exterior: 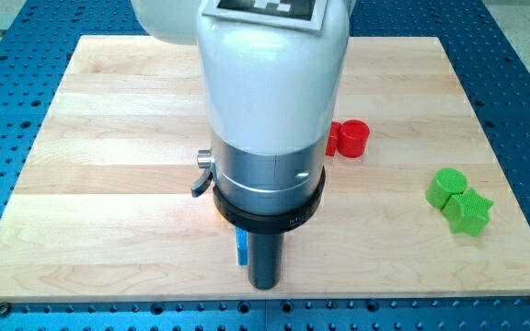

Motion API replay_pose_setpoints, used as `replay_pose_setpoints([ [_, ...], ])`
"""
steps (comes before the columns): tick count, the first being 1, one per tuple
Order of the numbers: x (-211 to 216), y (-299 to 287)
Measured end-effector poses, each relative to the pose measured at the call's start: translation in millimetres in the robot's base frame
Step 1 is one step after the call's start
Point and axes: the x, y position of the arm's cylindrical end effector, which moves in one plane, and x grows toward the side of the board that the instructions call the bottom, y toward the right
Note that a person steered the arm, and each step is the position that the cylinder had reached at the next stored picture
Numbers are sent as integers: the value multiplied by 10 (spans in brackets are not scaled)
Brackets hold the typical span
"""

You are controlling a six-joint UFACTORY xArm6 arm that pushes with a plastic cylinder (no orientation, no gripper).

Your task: Push the green and red blocks to the center of the board

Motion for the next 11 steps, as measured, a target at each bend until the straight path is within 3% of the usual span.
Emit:
replay_pose_setpoints([
  [1,0,10],
  [2,-194,541],
  [4,-220,2821],
  [8,-1153,1019],
  [10,-1195,2188],
  [11,-1428,1872],
])
